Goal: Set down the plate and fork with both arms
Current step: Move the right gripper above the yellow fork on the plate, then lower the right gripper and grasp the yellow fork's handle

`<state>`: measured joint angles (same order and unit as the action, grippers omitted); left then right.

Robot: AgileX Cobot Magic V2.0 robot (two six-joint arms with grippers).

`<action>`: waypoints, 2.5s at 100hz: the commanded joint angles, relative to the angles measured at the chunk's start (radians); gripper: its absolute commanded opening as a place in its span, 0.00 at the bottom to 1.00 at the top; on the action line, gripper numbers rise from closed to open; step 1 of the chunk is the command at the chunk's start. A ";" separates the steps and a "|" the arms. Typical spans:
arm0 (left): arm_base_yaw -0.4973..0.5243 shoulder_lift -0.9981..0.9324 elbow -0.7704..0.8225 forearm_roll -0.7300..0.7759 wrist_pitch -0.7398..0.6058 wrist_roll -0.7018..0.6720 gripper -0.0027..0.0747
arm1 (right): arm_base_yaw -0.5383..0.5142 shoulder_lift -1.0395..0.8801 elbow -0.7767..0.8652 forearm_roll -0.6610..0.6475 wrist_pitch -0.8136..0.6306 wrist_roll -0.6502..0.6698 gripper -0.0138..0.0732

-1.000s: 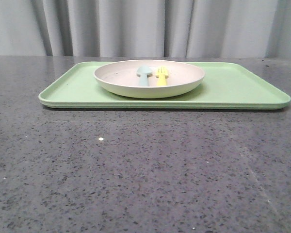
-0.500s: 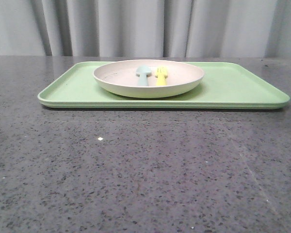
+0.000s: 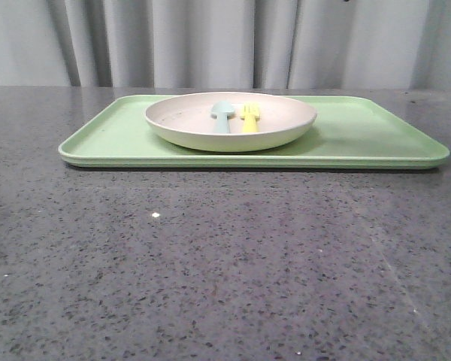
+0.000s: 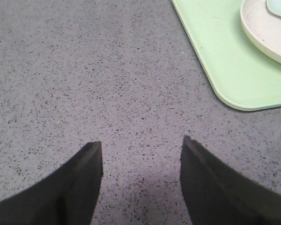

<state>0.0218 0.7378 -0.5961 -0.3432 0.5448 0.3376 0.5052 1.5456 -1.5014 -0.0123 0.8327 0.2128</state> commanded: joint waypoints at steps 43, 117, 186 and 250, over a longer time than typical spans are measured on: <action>0.001 -0.005 -0.027 -0.010 -0.053 -0.004 0.52 | 0.117 0.209 -0.182 -0.309 -0.033 0.379 0.78; 0.001 -0.005 -0.027 -0.010 -0.053 -0.004 0.52 | 0.102 0.318 -0.184 -0.317 -0.048 0.398 0.78; 0.001 -0.005 -0.027 -0.010 -0.053 -0.004 0.52 | 0.091 0.362 -0.184 -0.317 -0.053 0.410 0.78; 0.001 -0.005 -0.027 -0.010 -0.053 -0.004 0.52 | 0.091 0.362 -0.184 -0.316 -0.040 0.418 0.67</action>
<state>0.0218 0.7378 -0.5961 -0.3411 0.5470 0.3376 0.6024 1.9623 -1.6498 -0.2949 0.8175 0.6331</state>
